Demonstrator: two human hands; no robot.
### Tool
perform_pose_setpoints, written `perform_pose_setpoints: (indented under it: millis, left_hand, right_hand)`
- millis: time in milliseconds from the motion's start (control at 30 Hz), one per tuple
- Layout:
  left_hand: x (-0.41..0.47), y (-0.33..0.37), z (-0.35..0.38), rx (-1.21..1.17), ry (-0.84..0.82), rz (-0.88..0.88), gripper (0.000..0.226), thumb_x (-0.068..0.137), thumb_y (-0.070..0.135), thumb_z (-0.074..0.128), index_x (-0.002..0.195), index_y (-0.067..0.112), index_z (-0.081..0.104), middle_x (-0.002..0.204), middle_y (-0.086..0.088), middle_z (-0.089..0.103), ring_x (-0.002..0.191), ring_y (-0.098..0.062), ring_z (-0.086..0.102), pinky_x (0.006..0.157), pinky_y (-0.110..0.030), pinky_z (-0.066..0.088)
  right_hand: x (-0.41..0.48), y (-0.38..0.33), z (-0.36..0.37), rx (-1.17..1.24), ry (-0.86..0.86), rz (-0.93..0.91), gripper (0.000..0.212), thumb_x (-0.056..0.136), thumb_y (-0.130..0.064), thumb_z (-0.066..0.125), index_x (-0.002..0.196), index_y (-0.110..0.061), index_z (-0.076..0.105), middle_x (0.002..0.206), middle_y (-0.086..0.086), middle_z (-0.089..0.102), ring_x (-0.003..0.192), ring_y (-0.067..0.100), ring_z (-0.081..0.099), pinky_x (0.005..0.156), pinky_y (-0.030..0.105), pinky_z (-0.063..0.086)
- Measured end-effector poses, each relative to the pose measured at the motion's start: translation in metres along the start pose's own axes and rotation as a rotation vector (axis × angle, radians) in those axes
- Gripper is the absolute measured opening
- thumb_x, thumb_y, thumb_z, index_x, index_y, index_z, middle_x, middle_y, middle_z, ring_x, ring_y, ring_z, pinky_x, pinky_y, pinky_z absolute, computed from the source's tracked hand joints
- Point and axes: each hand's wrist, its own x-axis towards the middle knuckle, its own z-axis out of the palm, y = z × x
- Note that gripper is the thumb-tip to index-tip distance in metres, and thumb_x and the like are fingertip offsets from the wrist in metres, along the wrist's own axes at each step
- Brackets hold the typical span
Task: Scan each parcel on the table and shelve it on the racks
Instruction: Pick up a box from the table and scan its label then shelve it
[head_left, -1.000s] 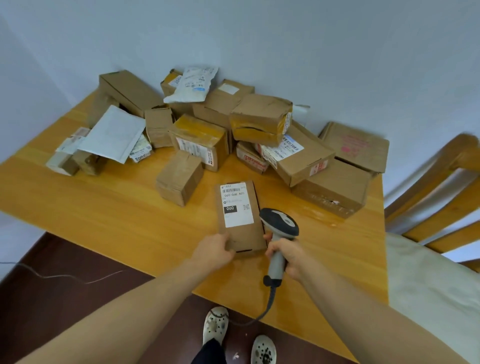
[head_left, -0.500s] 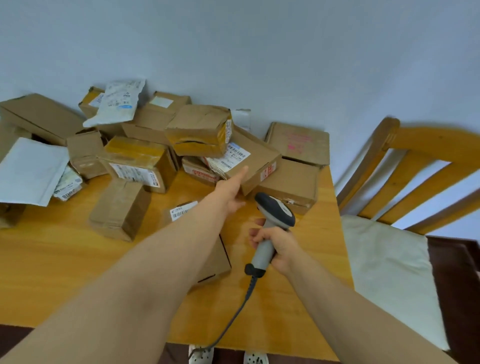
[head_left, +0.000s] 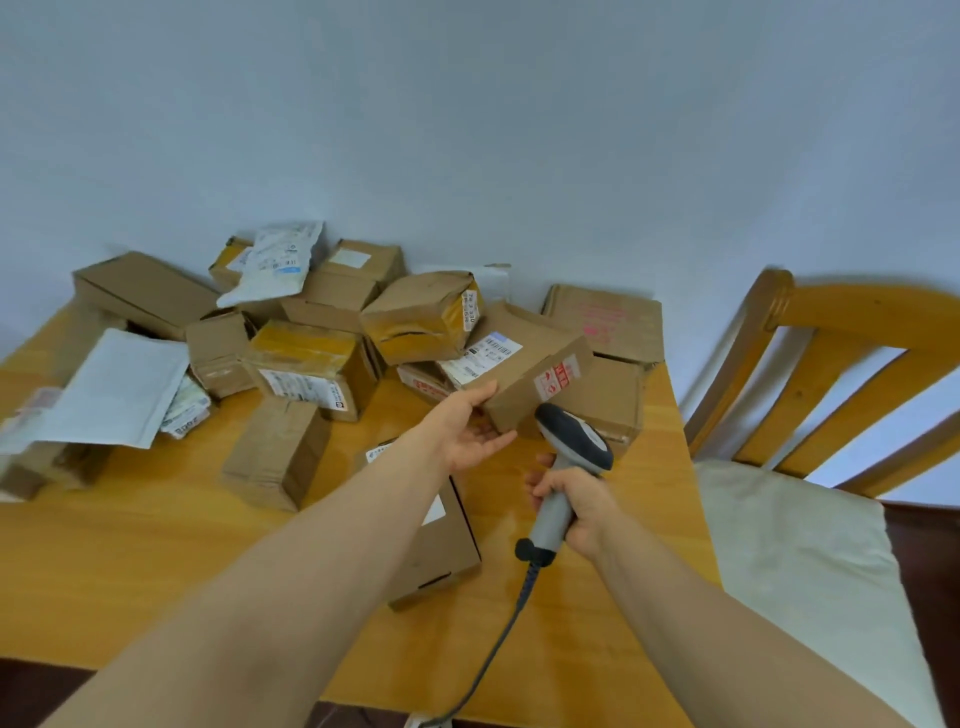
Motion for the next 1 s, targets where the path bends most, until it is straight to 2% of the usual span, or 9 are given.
perform_pose_setpoints:
  millis: [133, 267, 400, 500, 767, 900, 1000]
  left_hand:
    - [-0.01, 0.006, -0.007, -0.005, -0.002, 0.005, 0.042, 0.092, 0.025, 0.062, 0.127, 0.006, 0.049, 0.119, -0.019, 0.057, 0.113, -0.03, 0.055, 0.092, -0.04, 0.05]
    - [-0.018, 0.007, -0.008, -0.005, -0.017, 0.006, 0.037, 0.093, 0.03, 0.059, 0.121, 0.007, 0.052, 0.108, -0.018, 0.056, 0.1, -0.028, 0.055, 0.081, -0.037, 0.052]
    - [-0.025, 0.003, -0.006, -0.017, -0.041, 0.014, 0.027, 0.094, 0.031, 0.057, 0.106, 0.006, 0.054, 0.104, -0.018, 0.057, 0.096, -0.027, 0.055, 0.085, -0.036, 0.05]
    - [-0.033, 0.0, -0.005, -0.015, -0.06, 0.018, 0.026, 0.095, 0.031, 0.054, 0.101, 0.006, 0.054, 0.103, -0.018, 0.058, 0.095, -0.027, 0.055, 0.086, -0.034, 0.049]
    - [-0.049, -0.006, -0.008, 0.049, -0.066, 0.018, 0.031, 0.094, 0.03, 0.055, 0.112, 0.005, 0.054, 0.1, -0.018, 0.057, 0.088, -0.027, 0.056, 0.074, -0.033, 0.052]
    - [-0.053, -0.011, -0.014, 0.085, -0.049, 0.013, 0.033, 0.095, 0.03, 0.053, 0.119, 0.007, 0.053, 0.101, -0.017, 0.057, 0.089, -0.027, 0.055, 0.074, -0.034, 0.051]
    - [-0.056, -0.015, -0.021, 0.133, -0.041, 0.009, 0.031, 0.094, 0.03, 0.054, 0.114, 0.006, 0.055, 0.102, -0.017, 0.055, 0.089, -0.026, 0.055, 0.075, -0.033, 0.051]
  right_hand:
    - [-0.005, 0.001, -0.001, 0.044, -0.009, -0.028, 0.035, 0.075, 0.024, 0.043, 0.088, -0.003, 0.061, 0.076, 0.013, 0.063, 0.069, 0.023, 0.059, 0.06, 0.03, 0.046]
    - [-0.008, 0.001, -0.005, 0.085, 0.005, -0.056, 0.035, 0.075, 0.024, 0.043, 0.086, -0.004, 0.061, 0.077, 0.014, 0.065, 0.07, 0.024, 0.059, 0.062, 0.031, 0.047]
    - [-0.011, -0.002, -0.007, 0.085, 0.002, -0.059, 0.034, 0.075, 0.024, 0.042, 0.086, -0.003, 0.061, 0.078, 0.015, 0.064, 0.07, 0.024, 0.058, 0.062, 0.032, 0.046]
    - [-0.012, -0.003, -0.008, 0.081, -0.005, -0.062, 0.034, 0.075, 0.023, 0.044, 0.087, -0.004, 0.061, 0.078, 0.015, 0.064, 0.071, 0.024, 0.058, 0.062, 0.032, 0.046]
    - [-0.016, -0.004, -0.012, 0.067, -0.023, -0.075, 0.034, 0.074, 0.021, 0.045, 0.089, -0.005, 0.061, 0.078, 0.014, 0.065, 0.067, 0.023, 0.057, 0.06, 0.031, 0.047]
    - [-0.016, -0.004, -0.02, 0.061, -0.005, -0.076, 0.034, 0.074, 0.021, 0.046, 0.091, -0.004, 0.06, 0.081, 0.014, 0.065, 0.067, 0.023, 0.057, 0.061, 0.032, 0.047]
    - [-0.017, -0.004, -0.028, 0.062, 0.003, -0.071, 0.031, 0.074, 0.02, 0.046, 0.09, -0.005, 0.057, 0.082, 0.014, 0.064, 0.068, 0.024, 0.055, 0.062, 0.033, 0.047]
